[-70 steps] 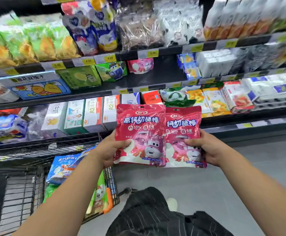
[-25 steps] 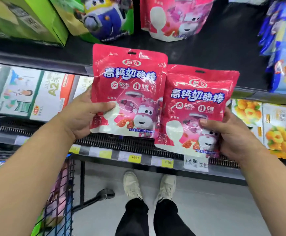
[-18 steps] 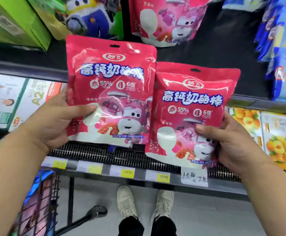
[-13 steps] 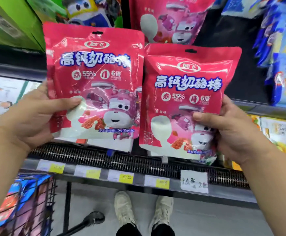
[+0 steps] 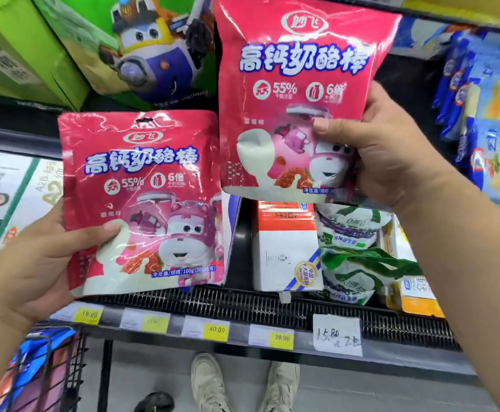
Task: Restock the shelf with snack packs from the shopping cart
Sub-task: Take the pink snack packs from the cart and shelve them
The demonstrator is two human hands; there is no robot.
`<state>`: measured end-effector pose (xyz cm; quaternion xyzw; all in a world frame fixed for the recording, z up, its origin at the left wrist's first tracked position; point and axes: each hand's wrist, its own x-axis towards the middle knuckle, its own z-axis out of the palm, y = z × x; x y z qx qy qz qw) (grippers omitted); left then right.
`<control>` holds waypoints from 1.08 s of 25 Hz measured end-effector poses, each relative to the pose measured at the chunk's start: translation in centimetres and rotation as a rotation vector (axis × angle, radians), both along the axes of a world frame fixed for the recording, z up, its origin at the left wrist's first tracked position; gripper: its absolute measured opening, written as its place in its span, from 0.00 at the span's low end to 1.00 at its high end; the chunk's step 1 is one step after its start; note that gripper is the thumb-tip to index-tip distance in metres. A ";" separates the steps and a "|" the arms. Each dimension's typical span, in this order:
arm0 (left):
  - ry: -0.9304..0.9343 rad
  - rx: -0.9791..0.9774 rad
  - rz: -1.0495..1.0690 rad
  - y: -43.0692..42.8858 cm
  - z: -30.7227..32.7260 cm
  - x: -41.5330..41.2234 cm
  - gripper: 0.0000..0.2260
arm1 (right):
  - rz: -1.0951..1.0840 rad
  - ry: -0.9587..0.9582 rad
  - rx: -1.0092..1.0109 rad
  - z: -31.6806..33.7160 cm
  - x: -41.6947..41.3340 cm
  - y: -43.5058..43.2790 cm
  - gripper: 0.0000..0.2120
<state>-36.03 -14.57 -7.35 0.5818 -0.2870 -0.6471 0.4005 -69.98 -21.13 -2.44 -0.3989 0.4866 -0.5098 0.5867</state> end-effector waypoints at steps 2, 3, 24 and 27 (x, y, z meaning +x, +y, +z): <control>-0.020 -0.001 0.034 -0.1 -0.2 0.3 0.18 | 0.014 0.019 -0.053 0.3 0.2 -1.1 0.28; -0.028 0.004 0.044 -0.1 -0.2 0.3 0.16 | 0.010 0.039 -0.077 0.4 0.3 -1.6 0.27; 0.054 -0.022 0.021 -1.9 0.7 -1.9 0.24 | -0.201 0.558 -0.213 -2.3 0.0 -3.0 0.28; 0.098 -0.038 0.024 -2.0 0.6 -2.6 0.19 | -0.206 0.644 -0.174 -2.0 -0.2 -2.9 0.33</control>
